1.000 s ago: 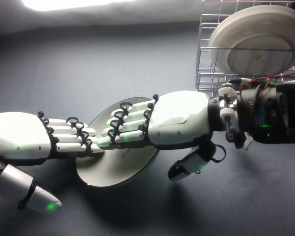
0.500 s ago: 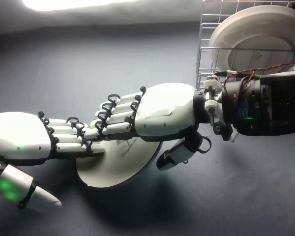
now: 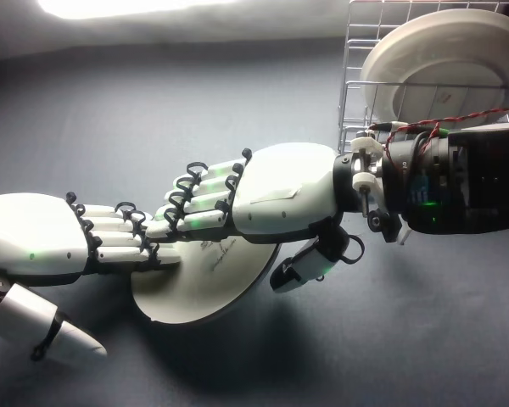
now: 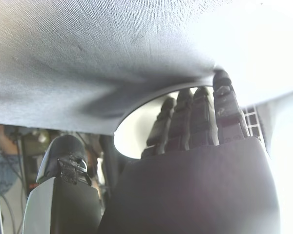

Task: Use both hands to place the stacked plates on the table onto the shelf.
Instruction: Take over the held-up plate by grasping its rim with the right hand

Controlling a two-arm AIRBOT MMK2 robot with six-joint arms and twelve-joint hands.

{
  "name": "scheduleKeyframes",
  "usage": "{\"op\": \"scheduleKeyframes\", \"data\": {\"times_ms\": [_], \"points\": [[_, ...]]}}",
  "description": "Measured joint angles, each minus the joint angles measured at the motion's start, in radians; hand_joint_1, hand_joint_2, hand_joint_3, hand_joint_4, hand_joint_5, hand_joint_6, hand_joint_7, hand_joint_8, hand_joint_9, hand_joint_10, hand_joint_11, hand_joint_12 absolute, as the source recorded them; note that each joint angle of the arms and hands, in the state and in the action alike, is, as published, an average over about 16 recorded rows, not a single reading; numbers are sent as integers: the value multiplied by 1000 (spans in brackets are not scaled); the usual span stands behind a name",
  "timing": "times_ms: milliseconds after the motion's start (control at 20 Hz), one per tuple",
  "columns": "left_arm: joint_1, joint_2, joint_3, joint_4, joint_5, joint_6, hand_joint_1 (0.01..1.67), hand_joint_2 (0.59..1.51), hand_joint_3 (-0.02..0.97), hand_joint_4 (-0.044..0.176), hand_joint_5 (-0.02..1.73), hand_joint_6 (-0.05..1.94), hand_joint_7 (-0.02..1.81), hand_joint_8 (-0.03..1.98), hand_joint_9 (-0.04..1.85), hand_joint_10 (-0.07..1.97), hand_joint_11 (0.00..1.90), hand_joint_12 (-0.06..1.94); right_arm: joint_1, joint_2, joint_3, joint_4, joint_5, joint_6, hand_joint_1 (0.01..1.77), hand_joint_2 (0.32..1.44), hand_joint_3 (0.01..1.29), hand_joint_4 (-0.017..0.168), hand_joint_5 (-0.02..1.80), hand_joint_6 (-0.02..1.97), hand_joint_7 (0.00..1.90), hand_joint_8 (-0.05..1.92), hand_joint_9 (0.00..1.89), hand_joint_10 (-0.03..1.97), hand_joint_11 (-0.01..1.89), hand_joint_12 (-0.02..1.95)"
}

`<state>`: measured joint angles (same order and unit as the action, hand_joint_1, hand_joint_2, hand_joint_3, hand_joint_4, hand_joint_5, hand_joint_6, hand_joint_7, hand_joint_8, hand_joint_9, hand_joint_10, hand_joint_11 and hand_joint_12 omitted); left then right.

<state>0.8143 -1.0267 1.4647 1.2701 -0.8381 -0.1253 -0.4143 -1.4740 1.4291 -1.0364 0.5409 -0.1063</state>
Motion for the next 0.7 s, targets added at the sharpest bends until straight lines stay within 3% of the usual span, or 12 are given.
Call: {"op": "scheduleKeyframes", "data": {"times_ms": [250,550,700], "points": [[-2,0,0,2,0,-1,15,1121,20,-9,-14,-33,-5,-2,-28,-55,26,-19,0,0,0,6,9,-2,1302,984,14,-6,278,122,287,108,264,187,156,813],[-30,5,-3,30,3,-5,14,1121,20,-9,-14,-32,-4,-1,-24,-55,26,-10,0,0,0,13,26,-6,1361,988,12,-7,549,410,562,373,511,608,397,1352],[-63,15,-10,52,5,-7,14,1121,20,-6,-12,-22,1,2,-17,-56,25,-4,2,3,-3,17,37,-8,1382,986,11,-7,677,562,693,512,630,828,526,1490]]}}
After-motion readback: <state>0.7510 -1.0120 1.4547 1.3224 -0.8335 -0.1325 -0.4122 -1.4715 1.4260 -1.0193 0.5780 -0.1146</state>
